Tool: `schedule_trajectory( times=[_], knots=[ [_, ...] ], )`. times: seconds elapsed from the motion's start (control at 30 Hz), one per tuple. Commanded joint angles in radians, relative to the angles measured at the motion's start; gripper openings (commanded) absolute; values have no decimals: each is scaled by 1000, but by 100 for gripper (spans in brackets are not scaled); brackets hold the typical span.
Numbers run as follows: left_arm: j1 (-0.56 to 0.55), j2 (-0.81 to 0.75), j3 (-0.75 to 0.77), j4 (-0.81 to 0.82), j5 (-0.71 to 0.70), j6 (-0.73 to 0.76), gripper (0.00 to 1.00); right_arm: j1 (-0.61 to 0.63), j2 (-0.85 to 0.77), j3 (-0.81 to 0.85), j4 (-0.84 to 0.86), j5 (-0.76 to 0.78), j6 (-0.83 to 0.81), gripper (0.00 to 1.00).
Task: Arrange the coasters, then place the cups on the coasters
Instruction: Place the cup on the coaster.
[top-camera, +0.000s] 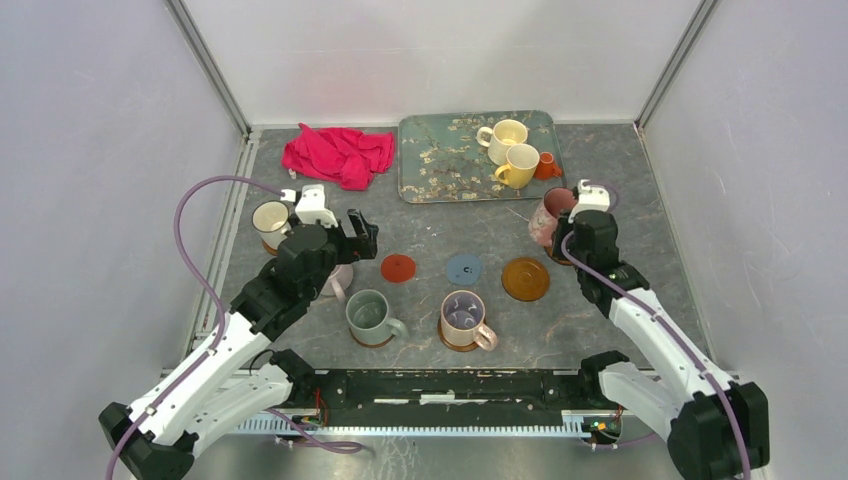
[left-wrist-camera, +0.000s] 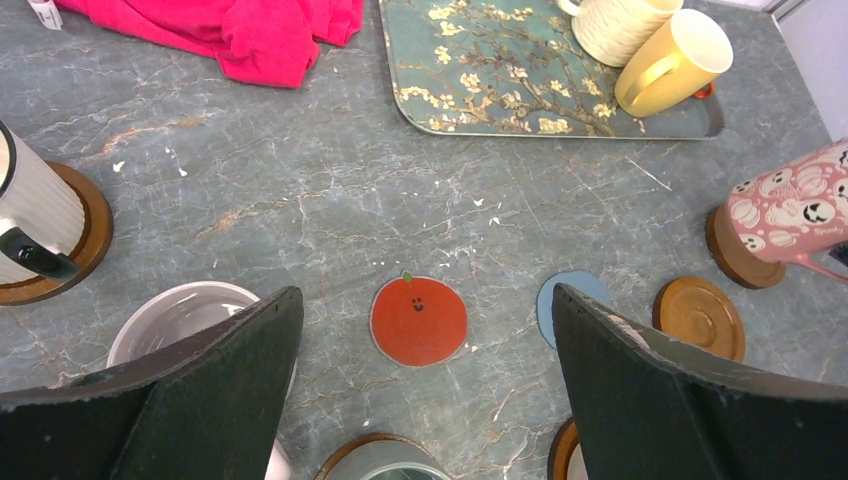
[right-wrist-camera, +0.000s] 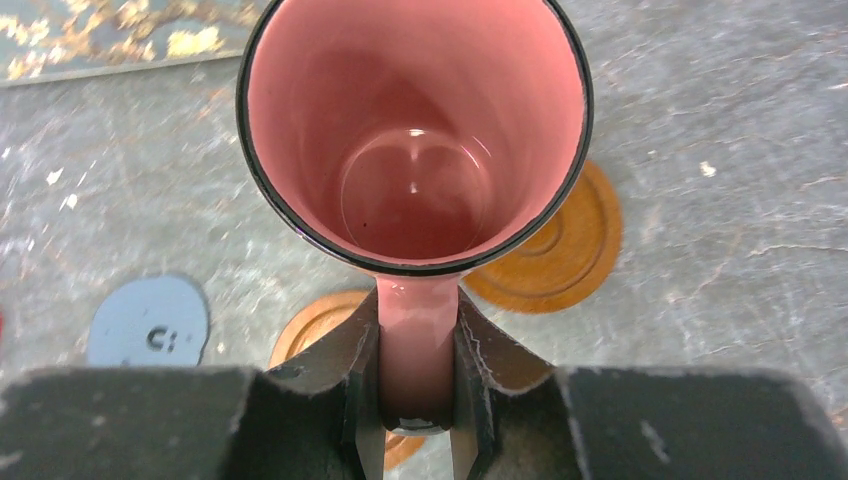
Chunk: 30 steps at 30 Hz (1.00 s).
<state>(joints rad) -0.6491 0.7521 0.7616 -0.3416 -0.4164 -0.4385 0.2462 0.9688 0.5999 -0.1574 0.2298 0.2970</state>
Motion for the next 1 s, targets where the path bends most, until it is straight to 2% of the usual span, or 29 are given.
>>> schedule_trajectory(
  times=[0.0, 0.57, 0.97],
  knots=[
    [4, 19, 3, 31, -21, -11, 100, 81, -100, 0, 49, 29, 19, 0],
    [4, 49, 3, 33, -26, -3, 100, 314, -199, -13, -158, 94, 43, 0],
    [5, 58, 2, 34, -19, -2, 100, 422, -211, -72, -180, 217, 71, 0]
  ],
)
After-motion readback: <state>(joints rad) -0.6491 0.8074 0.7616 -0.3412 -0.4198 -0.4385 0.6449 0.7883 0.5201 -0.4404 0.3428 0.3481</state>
